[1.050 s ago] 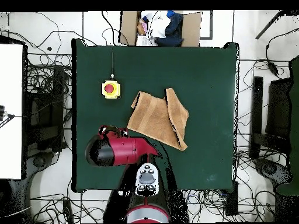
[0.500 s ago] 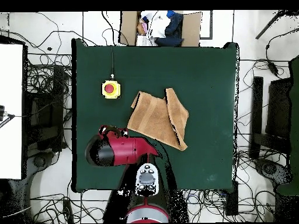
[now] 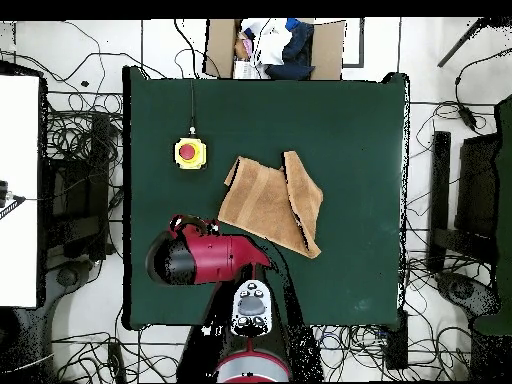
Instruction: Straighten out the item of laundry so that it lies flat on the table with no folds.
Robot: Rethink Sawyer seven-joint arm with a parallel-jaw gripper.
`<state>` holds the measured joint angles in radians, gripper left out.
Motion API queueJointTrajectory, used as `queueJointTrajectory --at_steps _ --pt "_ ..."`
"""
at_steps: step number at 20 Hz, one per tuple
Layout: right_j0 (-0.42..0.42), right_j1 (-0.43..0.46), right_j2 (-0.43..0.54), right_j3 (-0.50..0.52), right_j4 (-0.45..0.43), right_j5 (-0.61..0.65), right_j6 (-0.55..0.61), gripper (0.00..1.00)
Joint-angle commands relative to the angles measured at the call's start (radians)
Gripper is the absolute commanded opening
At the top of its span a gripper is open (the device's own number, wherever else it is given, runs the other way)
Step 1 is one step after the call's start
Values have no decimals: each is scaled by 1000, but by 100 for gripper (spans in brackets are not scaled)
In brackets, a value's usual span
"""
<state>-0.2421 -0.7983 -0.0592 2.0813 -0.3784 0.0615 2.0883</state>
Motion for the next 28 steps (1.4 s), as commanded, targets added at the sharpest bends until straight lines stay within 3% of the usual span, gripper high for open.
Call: queueJointTrajectory --at_steps 1,5,10,13,16,19,23,28 --pt "-54 -65 159 139 38 101 76 100" --pt "-92 -256 230 203 111 276 -3 100" --pt "-148 -344 328 243 145 335 -89 100" --pt "-227 -415 422 279 186 394 -198 100" --pt "-252 -555 430 282 257 527 -333 100" --pt "-245 -642 410 252 292 647 -397 100" --pt "-228 -645 415 226 289 644 -362 100" --pt "-227 -460 448 207 182 465 -210 100"
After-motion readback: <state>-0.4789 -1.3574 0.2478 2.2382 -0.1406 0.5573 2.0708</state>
